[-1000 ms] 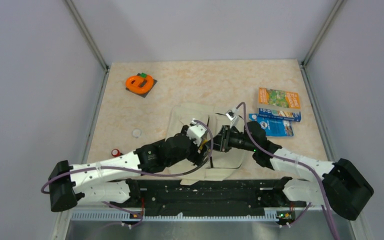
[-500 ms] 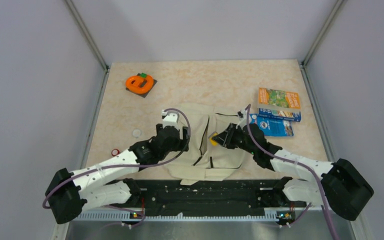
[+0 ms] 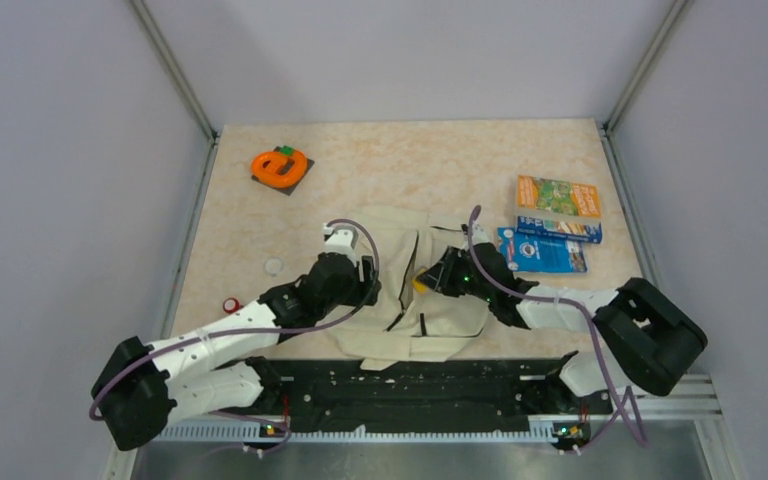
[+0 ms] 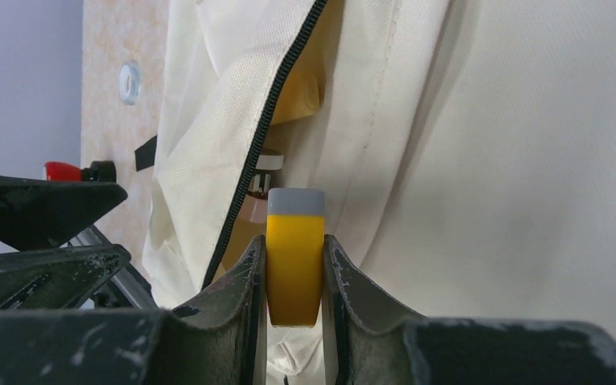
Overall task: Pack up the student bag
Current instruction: Place the stationery in the student bag.
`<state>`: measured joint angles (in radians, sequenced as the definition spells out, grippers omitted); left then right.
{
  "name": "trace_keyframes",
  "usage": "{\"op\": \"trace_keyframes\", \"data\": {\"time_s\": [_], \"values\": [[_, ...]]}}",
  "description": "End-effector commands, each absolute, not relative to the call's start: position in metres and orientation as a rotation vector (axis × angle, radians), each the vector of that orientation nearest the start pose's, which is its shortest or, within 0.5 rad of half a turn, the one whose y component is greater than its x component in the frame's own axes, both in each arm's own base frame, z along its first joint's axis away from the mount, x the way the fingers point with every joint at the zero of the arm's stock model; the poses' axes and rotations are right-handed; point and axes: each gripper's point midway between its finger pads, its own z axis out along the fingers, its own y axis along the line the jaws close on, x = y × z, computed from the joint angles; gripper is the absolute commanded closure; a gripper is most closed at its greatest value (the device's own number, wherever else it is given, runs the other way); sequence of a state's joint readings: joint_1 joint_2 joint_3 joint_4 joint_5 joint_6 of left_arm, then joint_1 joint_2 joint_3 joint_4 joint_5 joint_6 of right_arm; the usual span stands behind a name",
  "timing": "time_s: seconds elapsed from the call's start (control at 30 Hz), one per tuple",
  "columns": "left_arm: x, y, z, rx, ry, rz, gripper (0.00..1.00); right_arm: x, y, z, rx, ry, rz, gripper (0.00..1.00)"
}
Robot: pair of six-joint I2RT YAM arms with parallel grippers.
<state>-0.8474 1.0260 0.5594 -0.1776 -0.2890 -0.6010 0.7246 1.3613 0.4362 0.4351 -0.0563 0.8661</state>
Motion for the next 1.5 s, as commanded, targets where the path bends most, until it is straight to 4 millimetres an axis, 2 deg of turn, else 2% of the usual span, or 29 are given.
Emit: {"op": "trace_keyframes", "data": {"time_s": [0.0, 0.2, 0.4, 0.53, 0.7, 0.8, 0.93, 1.03, 1.13, 1.37, 1.47], "values": [[0.230, -0.222, 0.108, 0.110, 2.192, -0.550, 0.31, 0.259, 0.304, 0.103, 0.070, 2.121, 1.129, 1.00], [0.236, -0.222, 0.098, 0.126, 2.206, -0.539, 0.42, 0.262, 0.323, 0.105, 0.034, 2.117, 1.163, 1.00], [0.241, -0.223, 0.093, 0.122, 2.212, -0.550, 0.54, 0.264, 0.337, 0.092, -0.003, 2.152, 1.179, 1.00], [0.242, -0.222, 0.089, 0.121, 2.223, -0.539, 0.71, 0.260, 0.338, 0.086, -0.005, 2.167, 1.183, 1.00], [0.243, -0.219, 0.087, 0.107, 2.229, -0.523, 0.92, 0.251, 0.330, 0.074, 0.013, 2.191, 1.168, 1.00], [0.243, -0.217, 0.087, 0.097, 2.226, -0.524, 0.99, 0.245, 0.323, 0.060, 0.020, 2.228, 1.126, 1.00], [0.241, -0.215, 0.087, 0.090, 2.228, -0.524, 1.00, 0.243, 0.321, 0.051, 0.016, 2.251, 1.107, 1.00], [0.240, -0.214, 0.088, 0.091, 2.225, -0.526, 1.00, 0.243, 0.326, 0.054, 0.002, 2.240, 1.130, 1.00], [0.240, -0.216, 0.091, 0.103, 2.220, -0.543, 1.00, 0.243, 0.337, 0.059, -0.043, 2.226, 1.163, 1.00], [0.239, -0.223, 0.095, 0.121, 2.215, -0.579, 1.00, 0.241, 0.367, 0.054, -0.125, 2.227, 1.233, 1.00], [0.239, -0.223, 0.095, 0.126, 2.218, -0.578, 1.00, 0.240, 0.370, 0.054, -0.133, 2.224, 1.239, 0.94]]}}
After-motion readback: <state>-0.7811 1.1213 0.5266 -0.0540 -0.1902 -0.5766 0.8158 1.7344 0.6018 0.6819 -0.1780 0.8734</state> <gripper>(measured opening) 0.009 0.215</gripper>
